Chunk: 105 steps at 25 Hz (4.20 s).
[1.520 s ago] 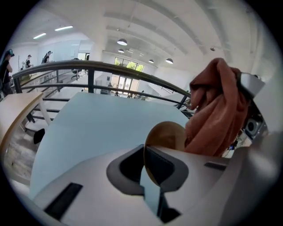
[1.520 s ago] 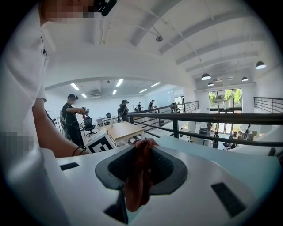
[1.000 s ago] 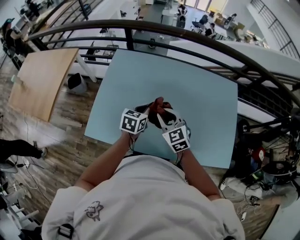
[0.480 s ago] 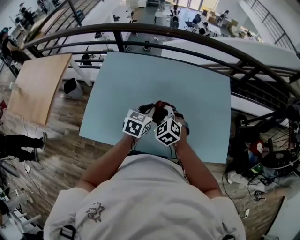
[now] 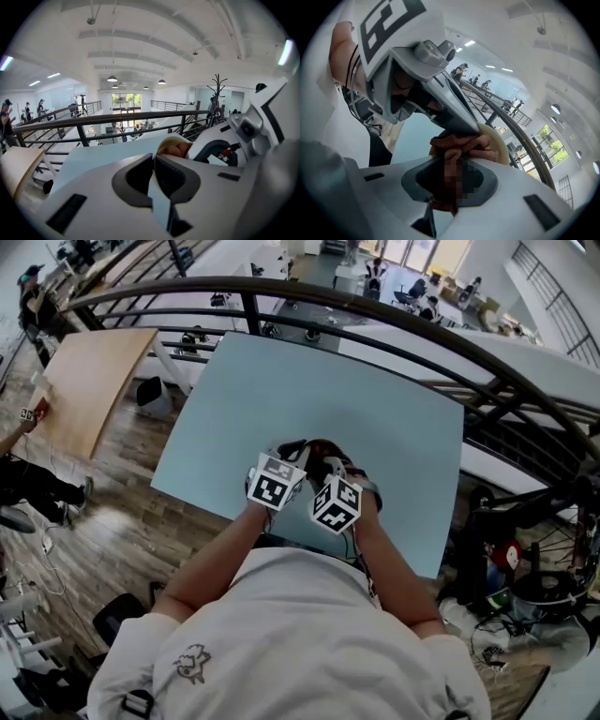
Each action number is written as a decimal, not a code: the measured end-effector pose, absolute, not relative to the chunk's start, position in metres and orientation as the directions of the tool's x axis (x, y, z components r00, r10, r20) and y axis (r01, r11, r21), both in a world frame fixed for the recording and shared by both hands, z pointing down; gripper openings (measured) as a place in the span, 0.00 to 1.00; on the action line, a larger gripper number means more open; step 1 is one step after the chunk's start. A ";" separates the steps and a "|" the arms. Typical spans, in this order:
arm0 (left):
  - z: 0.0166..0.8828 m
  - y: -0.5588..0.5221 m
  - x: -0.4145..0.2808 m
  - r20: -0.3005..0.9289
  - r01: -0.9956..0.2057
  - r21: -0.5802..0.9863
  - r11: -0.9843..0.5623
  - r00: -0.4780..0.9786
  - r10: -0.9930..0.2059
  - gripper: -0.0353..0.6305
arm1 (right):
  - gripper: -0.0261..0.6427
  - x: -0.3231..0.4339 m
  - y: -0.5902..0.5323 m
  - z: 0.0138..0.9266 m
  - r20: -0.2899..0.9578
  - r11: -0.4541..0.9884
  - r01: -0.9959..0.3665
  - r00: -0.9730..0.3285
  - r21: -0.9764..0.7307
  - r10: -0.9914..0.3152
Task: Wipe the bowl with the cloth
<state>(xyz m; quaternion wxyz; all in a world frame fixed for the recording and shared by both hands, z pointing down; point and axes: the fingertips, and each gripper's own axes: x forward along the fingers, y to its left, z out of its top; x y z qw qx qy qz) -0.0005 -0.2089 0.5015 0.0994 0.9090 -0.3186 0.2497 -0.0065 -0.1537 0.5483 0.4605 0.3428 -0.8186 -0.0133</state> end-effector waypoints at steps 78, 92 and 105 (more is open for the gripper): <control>0.487 -0.196 -0.003 0.469 -0.741 0.174 -0.648 0.641 -0.607 0.09 | 0.17 -0.004 -0.177 0.526 0.712 0.802 -0.392 -0.383 0.451 -0.588; 0.501 -0.217 -0.019 0.473 -0.766 0.153 -0.625 0.612 -0.634 0.09 | 0.17 -0.005 -0.131 0.516 0.780 0.931 -0.220 -0.508 0.292 -0.365; 0.504 -0.231 -0.060 0.285 -0.584 0.688 -0.432 0.764 -0.579 0.09 | 0.17 0.058 -0.148 0.440 0.533 0.782 -0.483 -0.573 0.394 -0.623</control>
